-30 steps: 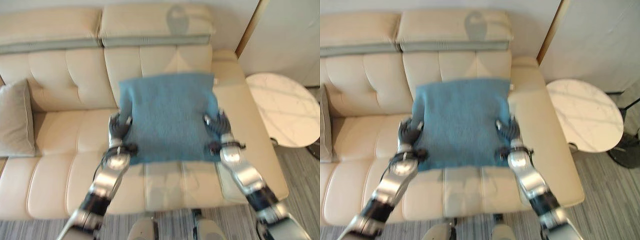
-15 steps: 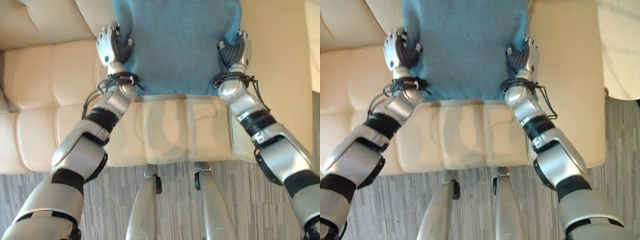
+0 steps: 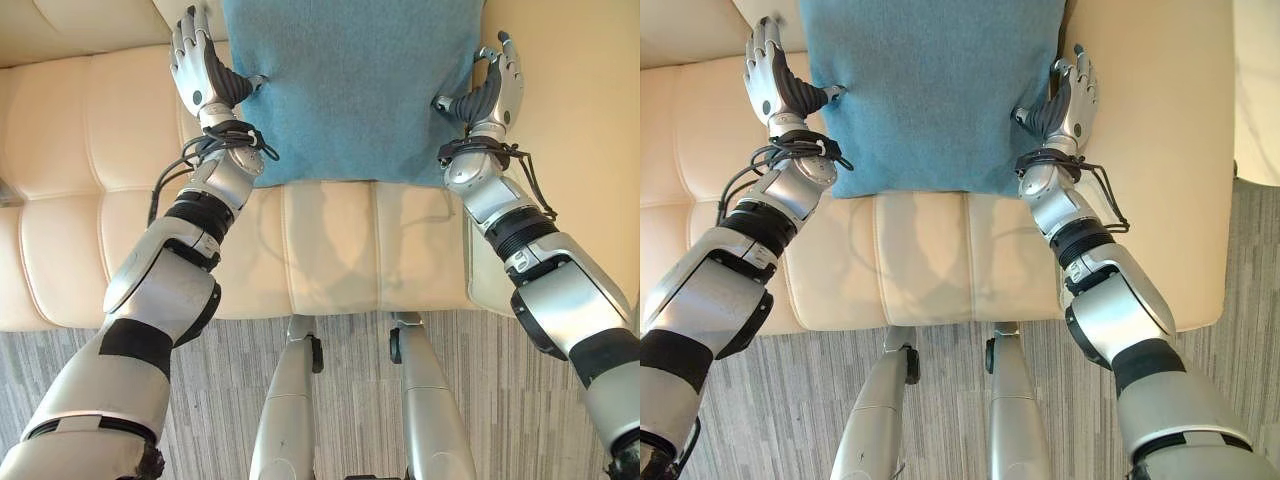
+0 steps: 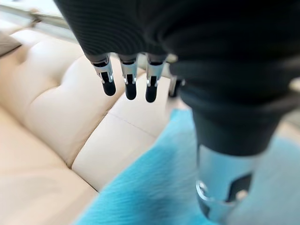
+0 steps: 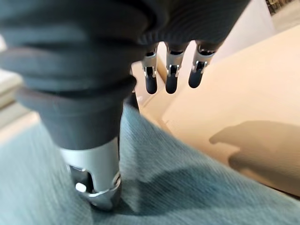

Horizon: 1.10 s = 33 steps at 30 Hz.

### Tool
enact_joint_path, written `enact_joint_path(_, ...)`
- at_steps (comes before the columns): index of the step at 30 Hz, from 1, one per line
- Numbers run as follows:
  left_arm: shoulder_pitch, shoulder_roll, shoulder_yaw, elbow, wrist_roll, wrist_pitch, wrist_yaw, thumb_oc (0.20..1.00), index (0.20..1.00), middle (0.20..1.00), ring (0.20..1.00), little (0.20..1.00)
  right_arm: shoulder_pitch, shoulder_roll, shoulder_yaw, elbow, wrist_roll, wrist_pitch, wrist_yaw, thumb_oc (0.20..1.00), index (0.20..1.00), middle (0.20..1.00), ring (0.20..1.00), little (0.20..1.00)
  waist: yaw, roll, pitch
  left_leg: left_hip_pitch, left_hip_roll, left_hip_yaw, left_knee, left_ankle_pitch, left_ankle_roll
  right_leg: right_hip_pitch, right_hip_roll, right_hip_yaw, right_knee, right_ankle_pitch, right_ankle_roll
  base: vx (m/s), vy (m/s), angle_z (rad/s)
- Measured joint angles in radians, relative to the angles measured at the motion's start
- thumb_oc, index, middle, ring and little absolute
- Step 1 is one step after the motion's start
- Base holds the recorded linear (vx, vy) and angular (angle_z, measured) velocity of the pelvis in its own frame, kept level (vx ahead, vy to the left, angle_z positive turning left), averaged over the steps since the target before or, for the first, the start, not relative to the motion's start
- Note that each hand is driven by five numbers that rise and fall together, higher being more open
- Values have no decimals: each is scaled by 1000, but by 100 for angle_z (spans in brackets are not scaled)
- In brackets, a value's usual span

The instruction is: Pick up all the scattered cushions and arrange them neatly on the sofa.

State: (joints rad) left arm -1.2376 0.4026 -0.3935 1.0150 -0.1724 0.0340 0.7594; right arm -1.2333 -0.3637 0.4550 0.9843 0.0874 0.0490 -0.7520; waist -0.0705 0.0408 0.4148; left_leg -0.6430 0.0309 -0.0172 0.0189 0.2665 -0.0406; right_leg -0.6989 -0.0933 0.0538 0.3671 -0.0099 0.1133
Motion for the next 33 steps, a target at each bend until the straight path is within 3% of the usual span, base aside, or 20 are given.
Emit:
enact_joint_path(3, 146, 12, 60, -100, -229, -78, -145, 1000, 1000, 1000, 1000, 1000, 102, 16, -106, -104, 147, -32, 102, 1000, 1000, 1000, 1000, 1000, 0, -5, -5, 76, 9, 1, -10, -37, -2, 78, 2, 2, -28, -28, -5, 82, 56, -8)
enact_joint_path(5, 378, 58, 130, -237, -370, -109, -288, 1000, 1000, 1000, 1000, 1000, 303, 19, -191, -187, 266, -59, 222, 1000, 1000, 1000, 1000, 1000, 2, -8, -7, 173, 19, 23, -27, -53, -1, 211, 7, -4, -130, 7, -3, 113, 84, -21)
enact_joint_path(7, 515, 67, 177, -265, -398, -109, -344, 1000, 1000, 1000, 1000, 1000, 439, 13, -210, -205, 317, -53, 293, 1000, 1000, 1000, 1000, 1000, 9, -10, -18, 244, 20, 35, -59, -56, 3, 300, 6, -2, -209, 46, 13, 113, 82, -18)
enact_joint_path(10, 814, 54, 280, -338, -395, -112, -415, 1000, 1000, 1000, 1000, 1000, 745, 38, -272, -272, 348, -49, 404, 1000, 1000, 1000, 1000, 1000, 10, -41, -57, 375, 12, 62, -100, -74, 3, 478, -11, -4, -368, 107, 4, 117, 160, -12)
enact_joint_path(13, 972, 32, 348, -308, -386, -79, -466, 1000, 1000, 1000, 1000, 1000, 912, 82, -306, -253, 360, -27, 490, 1000, 1000, 1000, 1000, 1000, 7, -76, -126, 433, -1, 65, -100, -92, 10, 572, -22, -9, -441, 125, 3, 22, 179, -1)
enact_joint_path(17, 1075, -21, 384, -206, -344, -59, -519, 1000, 1000, 1000, 1000, 1000, 1008, 103, -351, -173, 315, -21, 557, 1000, 1000, 1000, 1000, 1000, 4, -90, -205, 517, -2, 85, -105, -133, 11, 648, -26, -23, -448, 126, 4, -34, 174, -12)
enact_joint_path(20, 1136, -61, 345, -77, -262, -29, -558, 1000, 1000, 1000, 1000, 1000, 1089, 119, -393, -55, 287, -18, 568, 1000, 1000, 1000, 1000, 1000, -10, -97, -285, 560, -11, 95, -108, -156, 24, 681, -35, -27, -448, 125, 5, -91, 169, -15)
enact_joint_path(25, 1190, -92, 345, 44, -191, -2, -588, 1000, 1000, 1000, 1000, 1000, 1161, 158, -387, 85, 240, 7, 588, 1000, 1000, 1000, 1000, 1000, -16, -116, -305, 591, -16, 152, -106, -156, 26, 650, -39, -44, -390, 128, 2, -147, 77, -37)
enact_joint_path(26, 1193, -94, 340, 62, -160, -6, -595, 1000, 1000, 1000, 1000, 1000, 1167, 168, -386, 112, 213, 6, 593, 1000, 1000, 1000, 1000, 1000, -16, -123, -310, 594, -16, 174, -102, -156, 27, 627, -52, -93, -382, 120, -15, -213, 29, -46)
enact_joint_path(28, 1215, -109, 317, 88, -121, 0, -603, 1000, 1000, 1000, 1000, 1000, 1169, 162, -383, 154, 181, 19, 605, 1000, 1000, 1000, 1000, 1000, -12, -89, -304, 591, 25, 193, -109, -153, 36, 634, -51, -162, -371, 50, 21, -152, 4, -47)
enact_joint_path(29, 1230, -121, 316, 86, -117, 0, -608, 1000, 1000, 1000, 1000, 1000, 1168, 152, -383, 181, 163, 24, 614, 1000, 1000, 1000, 1000, 1000, -8, -40, -293, 590, 73, 196, -109, -144, 48, 607, -17, -199, -212, -3, 4, -165, -62, -22)
enact_joint_path(30, 1240, -121, 308, 86, -112, -1, -613, 1000, 1000, 1000, 1000, 1000, 1174, 151, -383, 200, 146, 27, 623, 1000, 1000, 1000, 1000, 1000, 2, -20, -294, 594, 98, 192, -108, -144, 47, 605, 3, -227, -35, -95, -3, -165, -62, -10)
enact_joint_path(32, 1264, -98, 306, 88, -110, 0, -616, 1000, 1000, 1000, 1000, 1000, 1173, 154, -383, 210, 143, 24, 633, 1000, 1000, 1000, 1000, 1000, 15, -56, -315, 592, 91, 203, -108, -137, 48, 631, -8, -244, 72, -177, -26, -155, -97, -7)
enact_joint_path(33, 1276, -91, 306, 89, -109, 2, -616, 1000, 1000, 1000, 1000, 1000, 1174, 154, -385, 210, 138, 21, 633, 1000, 1000, 1000, 1000, 1000, 22, -69, -323, 591, 91, 218, -108, -128, 50, 653, -11, -252, 74, -187, -33, -202, -146, -30)
